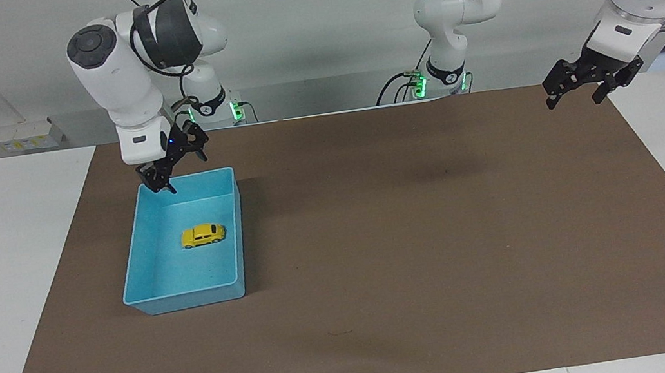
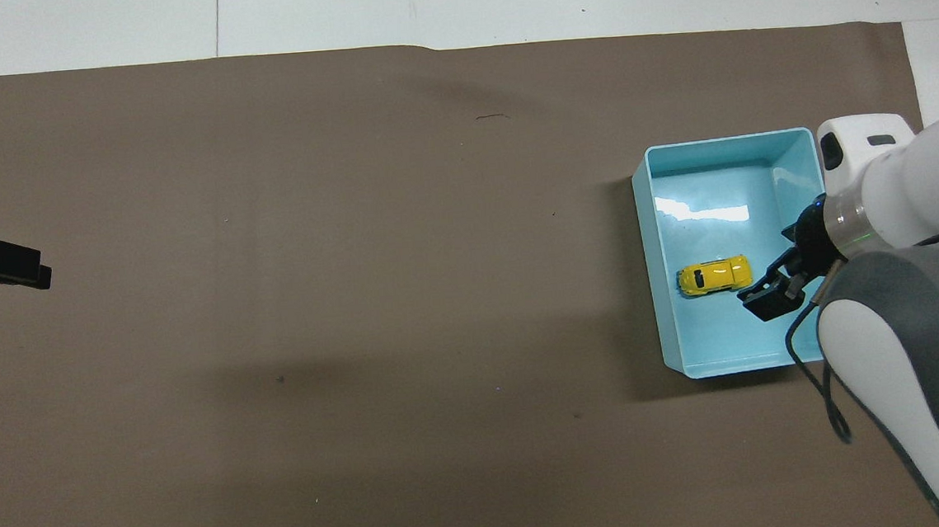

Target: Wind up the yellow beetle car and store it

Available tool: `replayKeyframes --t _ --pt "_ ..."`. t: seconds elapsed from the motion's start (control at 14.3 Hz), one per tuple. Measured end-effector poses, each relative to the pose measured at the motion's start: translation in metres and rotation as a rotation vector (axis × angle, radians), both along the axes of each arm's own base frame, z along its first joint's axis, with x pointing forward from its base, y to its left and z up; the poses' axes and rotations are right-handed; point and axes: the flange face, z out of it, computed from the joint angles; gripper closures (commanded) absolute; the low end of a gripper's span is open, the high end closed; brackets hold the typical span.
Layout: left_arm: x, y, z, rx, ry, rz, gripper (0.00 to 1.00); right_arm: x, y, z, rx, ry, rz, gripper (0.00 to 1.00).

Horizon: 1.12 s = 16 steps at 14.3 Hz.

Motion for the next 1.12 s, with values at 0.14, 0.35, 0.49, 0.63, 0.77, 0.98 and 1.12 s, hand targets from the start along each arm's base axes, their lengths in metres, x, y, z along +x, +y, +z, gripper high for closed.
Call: replayKeyframes --t 0.14,0.35,0.49,0.63,0.77,0.98,1.12 --pt "0.0 0.0 0.0 0.0 0.0 0.0 0.0 0.001 -0.013 0.001 -0.01 0.005 -0.154 0.0" --pt "0.0 0.0 0.0 0.0 0.0 0.0 0.0 0.003 -0.023 0.006 -0.031 0.013 -0.448 0.0" --pt "0.0 0.0 0.0 0.0 0.0 0.0 0.0 0.004 -0.022 0.016 -0.038 0.01 -0.549 0.0" --pt "0.0 0.0 0.0 0.0 0.0 0.0 0.0 0.005 -0.022 0.03 -0.038 0.003 -0.598 0.0" --pt "0.0 0.0 0.0 0.0 0.0 0.0 0.0 0.005 -0.022 0.045 -0.037 -0.004 -0.635 0.0" --pt "0.0 0.0 0.0 0.0 0.0 0.0 0.0 0.009 -0.024 0.047 -0.038 -0.005 -0.653 0.0" --pt "0.0 0.0 0.0 0.0 0.0 0.0 0.0 0.014 -0.027 0.047 -0.037 -0.008 -0.659 0.0"
